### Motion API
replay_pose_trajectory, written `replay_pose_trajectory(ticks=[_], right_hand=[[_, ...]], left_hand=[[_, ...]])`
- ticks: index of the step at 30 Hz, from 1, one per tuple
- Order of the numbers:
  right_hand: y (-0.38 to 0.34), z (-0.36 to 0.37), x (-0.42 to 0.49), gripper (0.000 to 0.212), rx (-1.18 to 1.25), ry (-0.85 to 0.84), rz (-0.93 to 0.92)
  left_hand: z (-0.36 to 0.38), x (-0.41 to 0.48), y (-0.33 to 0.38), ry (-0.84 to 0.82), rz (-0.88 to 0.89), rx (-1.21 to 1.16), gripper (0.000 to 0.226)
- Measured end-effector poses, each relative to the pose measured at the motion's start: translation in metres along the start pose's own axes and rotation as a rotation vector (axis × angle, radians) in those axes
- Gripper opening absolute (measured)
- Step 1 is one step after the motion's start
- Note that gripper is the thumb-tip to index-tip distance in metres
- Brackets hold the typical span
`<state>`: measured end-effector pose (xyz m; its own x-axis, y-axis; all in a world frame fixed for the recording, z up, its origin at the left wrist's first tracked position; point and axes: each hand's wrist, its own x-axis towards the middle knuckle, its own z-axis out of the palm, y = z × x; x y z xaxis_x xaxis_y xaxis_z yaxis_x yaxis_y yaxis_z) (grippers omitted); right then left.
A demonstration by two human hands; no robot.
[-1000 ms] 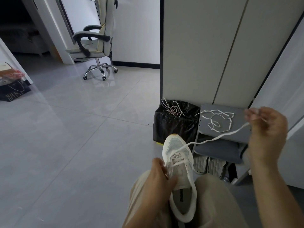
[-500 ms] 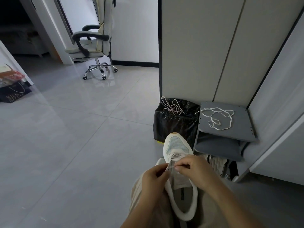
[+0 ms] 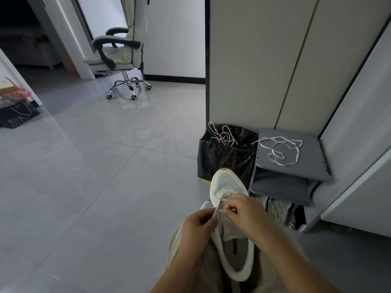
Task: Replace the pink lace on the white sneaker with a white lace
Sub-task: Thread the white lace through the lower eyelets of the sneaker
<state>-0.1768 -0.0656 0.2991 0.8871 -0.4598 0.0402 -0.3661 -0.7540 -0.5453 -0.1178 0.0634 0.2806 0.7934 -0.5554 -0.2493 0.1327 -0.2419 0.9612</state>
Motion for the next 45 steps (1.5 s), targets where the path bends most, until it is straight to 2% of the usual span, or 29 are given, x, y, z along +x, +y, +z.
replay_pose_trajectory(ticks=[7,10,15,20,22,24,26,28,31,33,36,38,39,41,45], right_hand=[[-0.008,0.01,-0.005,0.02,-0.139,0.079,-0.077],[-0.007,0.009,-0.004,0.019,-0.061,0.028,-0.063],[-0.01,-0.001,0.001,0.019,-0.149,-0.075,-0.068],[0.01,-0.024,0.005,0.029,0.122,-0.134,-0.007],[0.014,-0.027,0.009,0.03,0.213,-0.132,-0.042],[0.016,-0.027,0.014,0.036,0.31,-0.05,-0.091],[0.02,-0.029,0.016,0.034,0.426,0.089,-0.068],[0.027,-0.028,0.016,0.025,0.538,0.2,0.026],[0.04,-0.013,0.013,0.02,0.582,0.282,0.171],[0.042,-0.002,0.01,0.015,0.599,0.285,0.213],[0.039,0.007,0.004,0.013,0.618,0.274,0.189],[0.038,0.007,0.0,0.018,0.651,0.272,0.157],[0.038,0.006,-0.002,0.019,0.663,0.252,0.128],[0.038,0.006,-0.005,0.016,0.678,0.17,0.068],[0.04,0.003,-0.002,0.017,0.717,0.113,0.049]], left_hand=[[-0.004,0.001,-0.003,-0.05,0.057,0.039,0.015],[-0.01,0.008,-0.003,-0.063,-0.001,-0.029,0.013],[-0.009,0.018,0.004,0.02,-0.055,-0.106,0.018],[-0.082,0.024,-0.007,0.315,-0.142,-0.567,0.019],[-0.132,0.024,-0.022,0.432,-0.174,-0.627,0.021],[-0.185,0.02,-0.043,0.554,-0.202,-0.596,0.019],[-0.23,0.012,-0.063,0.721,-0.238,-0.651,0.015],[-0.252,0.0,-0.078,0.828,-0.296,-0.433,0.013],[-0.23,0.001,-0.085,0.876,-0.314,0.011,0.013],[-0.187,0.007,-0.072,0.798,-0.148,0.31,0.02],[-0.101,0.014,-0.036,0.399,0.251,0.387,0.015],[-0.053,0.015,-0.017,0.145,0.415,0.508,0.019],[-0.035,0.016,-0.011,0.049,0.456,0.574,0.019],[-0.012,0.019,-0.004,-0.043,0.426,0.656,0.017],[-0.005,0.026,0.003,-0.001,0.398,0.704,0.01]])
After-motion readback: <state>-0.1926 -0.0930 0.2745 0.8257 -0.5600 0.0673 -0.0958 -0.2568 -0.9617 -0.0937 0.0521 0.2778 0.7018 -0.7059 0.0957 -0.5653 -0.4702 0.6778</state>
